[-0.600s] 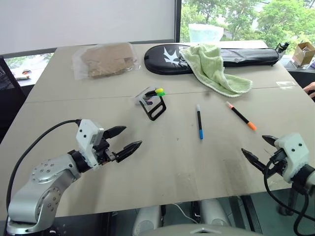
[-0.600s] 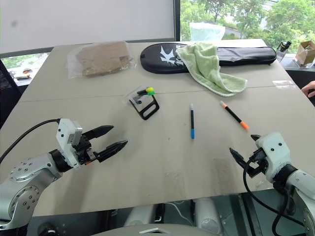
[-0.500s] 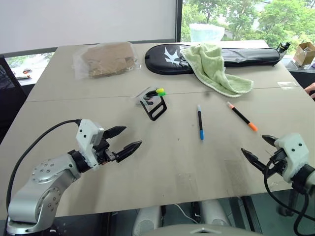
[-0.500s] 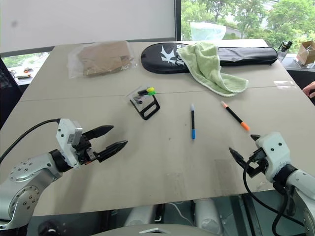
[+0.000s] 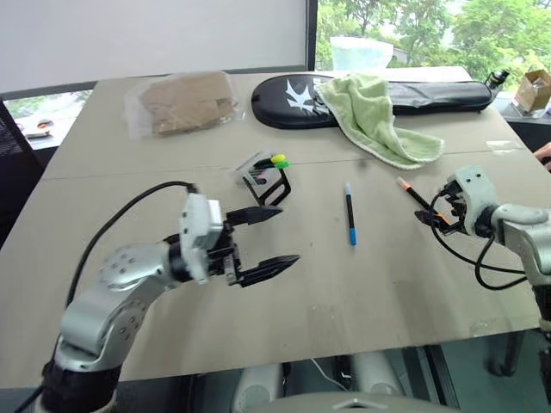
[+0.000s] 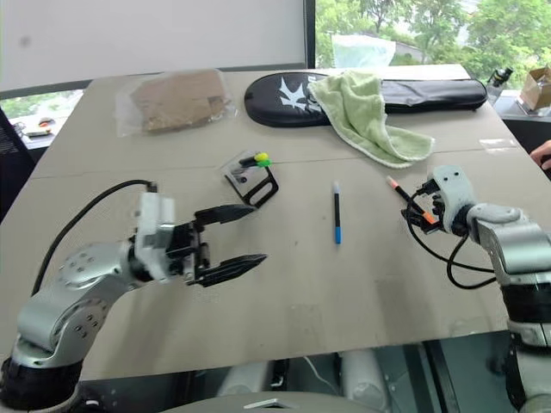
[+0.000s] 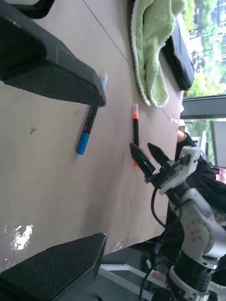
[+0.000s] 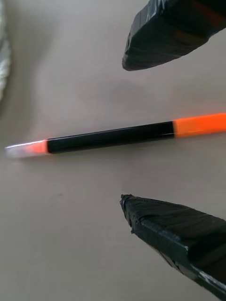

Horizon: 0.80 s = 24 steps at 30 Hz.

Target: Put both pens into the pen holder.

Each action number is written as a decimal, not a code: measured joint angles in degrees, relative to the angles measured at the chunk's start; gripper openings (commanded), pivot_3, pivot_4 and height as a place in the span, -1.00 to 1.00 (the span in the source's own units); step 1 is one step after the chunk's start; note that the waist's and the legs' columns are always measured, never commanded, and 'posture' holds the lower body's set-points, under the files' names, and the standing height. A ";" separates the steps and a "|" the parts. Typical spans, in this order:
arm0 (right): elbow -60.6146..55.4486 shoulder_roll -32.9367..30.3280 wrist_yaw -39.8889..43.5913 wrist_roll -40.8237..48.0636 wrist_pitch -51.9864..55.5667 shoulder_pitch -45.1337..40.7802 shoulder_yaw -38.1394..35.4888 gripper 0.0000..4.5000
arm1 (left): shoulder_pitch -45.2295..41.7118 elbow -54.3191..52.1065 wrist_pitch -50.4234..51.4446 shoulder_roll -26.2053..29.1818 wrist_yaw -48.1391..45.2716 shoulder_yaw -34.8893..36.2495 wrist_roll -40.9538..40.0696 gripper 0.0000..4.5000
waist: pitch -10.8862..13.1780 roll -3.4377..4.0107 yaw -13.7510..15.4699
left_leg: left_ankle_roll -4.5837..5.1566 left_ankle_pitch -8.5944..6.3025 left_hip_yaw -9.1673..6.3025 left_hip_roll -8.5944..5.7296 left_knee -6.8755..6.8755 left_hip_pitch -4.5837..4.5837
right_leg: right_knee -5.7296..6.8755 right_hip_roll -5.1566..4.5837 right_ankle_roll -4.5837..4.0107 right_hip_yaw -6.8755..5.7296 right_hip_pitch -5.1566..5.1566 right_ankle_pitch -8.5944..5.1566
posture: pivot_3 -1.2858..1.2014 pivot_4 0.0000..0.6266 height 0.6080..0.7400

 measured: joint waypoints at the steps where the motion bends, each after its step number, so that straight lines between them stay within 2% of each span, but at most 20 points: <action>1: 1.97 -0.01 0.76 -0.13 0.33 -1.26 0.90 0.38 | -0.75 -0.08 0.91 -0.06 0.78 -0.35 -0.43 1.00 | 0.00 0.00 0.10 | 0.02 -0.01 -0.04 0.00 0.00 -0.02 | -0.04 -0.01 0.11 -0.05 0.01 0.07 | 0.03 -0.52 1.00; 3: 4.83 -0.11 2.65 -0.18 0.97 -2.98 2.27 -0.10 | -2.24 -0.34 3.58 -0.42 2.78 -1.31 -1.97 1.00 | 0.00 0.00 0.28 | 0.04 -0.02 -0.07 -0.01 0.00 -0.08 | -0.10 -0.05 0.13 -0.09 0.01 0.07 | 0.03 -0.52 1.00; 4: 5.06 -0.32 3.22 -0.22 1.02 -3.21 2.65 -0.24 | -2.89 -0.49 4.38 -0.60 3.51 -1.57 -2.27 1.00 | -0.01 -0.02 0.25 | 0.04 -0.03 -0.06 -0.01 0.01 -0.09 | -0.11 -0.07 0.13 -0.09 0.02 0.08 | 0.03 -0.52 1.00; 7: 4.83 -1.33 4.91 -0.13 1.31 -3.01 3.21 -0.84 | -5.18 -1.13 6.90 -1.64 6.69 -1.62 -3.91 1.00 | -0.01 -0.01 0.56 | 0.05 -0.03 -0.06 -0.05 0.09 -0.11 | -0.13 -0.12 0.15 -0.09 0.04 0.08 | 0.03 -0.52 1.00; 8: 4.65 -1.68 5.03 -0.09 1.54 -2.78 3.06 -0.97 | -5.44 -1.36 7.53 -1.92 7.42 -1.65 -4.49 1.00 | -0.01 -0.02 0.62 | 0.05 -0.03 -0.06 -0.05 0.10 -0.10 | -0.12 -0.12 0.15 -0.09 0.05 0.08 | 0.03 -0.52 1.00; 11: 1.68 -2.49 5.29 1.33 2.90 0.20 0.46 -0.97 | -7.37 -1.44 12.39 -3.36 11.21 -1.63 -9.62 1.00 | -0.02 -0.03 1.27 | 0.05 -0.03 -0.12 -0.04 0.12 -0.10 | -0.07 -0.10 0.15 -0.13 0.05 0.08 | 0.03 -0.52 1.00; 13: -4.50 -1.12 6.56 5.89 3.14 5.31 -6.03 -0.97 | -9.42 -0.78 17.98 -4.25 15.14 -1.52 -16.30 1.00 | -0.01 -0.02 1.53 | 0.05 -0.03 -0.25 -0.04 0.13 -0.14 | -0.02 -0.10 0.17 -0.22 0.04 0.08 | 0.03 -0.52 1.00; 14: -9.68 1.69 7.42 10.27 3.39 7.84 -10.75 -0.97 | -10.97 0.57 20.80 -5.87 18.32 -1.46 -20.59 1.00 | -0.01 -0.01 1.48 | 0.05 -0.03 -0.31 -0.01 0.12 -0.15 | 0.01 -0.08 0.18 -0.24 0.04 0.08 | 0.03 -0.52 1.00; 16: -16.62 5.43 7.58 16.62 5.11 8.94 -15.59 -0.97 | -13.54 3.01 23.94 -8.44 23.43 -1.62 -25.42 1.00 | 0.01 0.01 1.16 | 0.05 -0.03 -0.31 0.00 0.14 -0.12 | 0.10 -0.06 0.19 -0.23 0.04 0.09 | 0.03 -0.52 1.00; 19: -34.49 12.47 3.45 31.28 9.55 10.65 -22.95 -0.97 | -18.55 8.38 27.73 -13.29 34.44 -1.61 -35.02 1.00 | -0.01 -0.02 1.08 | 0.05 -0.03 -0.39 0.03 0.15 0.03 | 0.27 -0.02 0.18 -0.26 0.08 0.08 | 0.03 -0.52 1.00; 23: -47.62 19.54 -4.53 42.47 10.61 14.93 -20.79 -0.97 | -22.95 14.30 28.14 -17.94 44.63 -1.59 -44.48 1.00 | 0.00 -0.01 1.28 | 0.03 -0.02 -0.41 0.00 0.14 0.10 | 0.30 -0.03 0.16 -0.27 0.15 0.08 | 0.03 -0.52 1.00; 24: -49.30 19.56 -5.98 44.03 10.59 15.00 -19.96 -1.00 | -23.61 15.22 28.36 -17.93 46.01 -1.56 -45.89 0.77 | 0.00 0.00 1.23 | 0.02 -0.02 -0.35 -0.04 0.14 0.12 | 0.29 -0.06 0.16 -0.22 0.16 0.08 | 0.03 -0.52 1.00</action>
